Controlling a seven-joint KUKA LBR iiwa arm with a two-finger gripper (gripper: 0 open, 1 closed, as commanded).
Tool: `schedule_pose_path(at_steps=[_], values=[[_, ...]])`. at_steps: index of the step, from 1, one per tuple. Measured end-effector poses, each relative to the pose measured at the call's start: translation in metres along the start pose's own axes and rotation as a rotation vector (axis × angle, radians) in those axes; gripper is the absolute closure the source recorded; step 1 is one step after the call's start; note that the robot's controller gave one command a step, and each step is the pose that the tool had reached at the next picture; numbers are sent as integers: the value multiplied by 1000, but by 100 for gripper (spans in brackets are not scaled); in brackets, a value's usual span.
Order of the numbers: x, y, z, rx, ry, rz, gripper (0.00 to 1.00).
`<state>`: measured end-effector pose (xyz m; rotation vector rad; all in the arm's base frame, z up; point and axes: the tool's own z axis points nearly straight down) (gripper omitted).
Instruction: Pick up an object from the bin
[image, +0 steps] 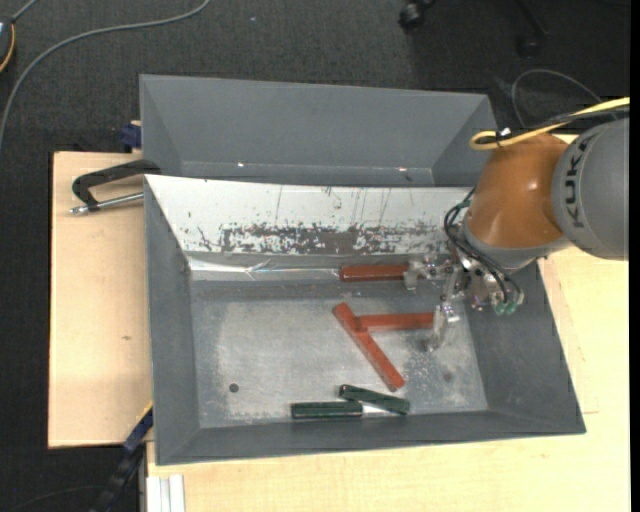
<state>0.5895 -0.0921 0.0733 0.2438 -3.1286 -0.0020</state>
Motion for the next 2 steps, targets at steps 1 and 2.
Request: schedule_pose_path(at_steps=[1, 2], values=[[-2, 0, -3, 2, -6, -2, 100], [-13, 55, -152, 4, -20, -69, 100]])
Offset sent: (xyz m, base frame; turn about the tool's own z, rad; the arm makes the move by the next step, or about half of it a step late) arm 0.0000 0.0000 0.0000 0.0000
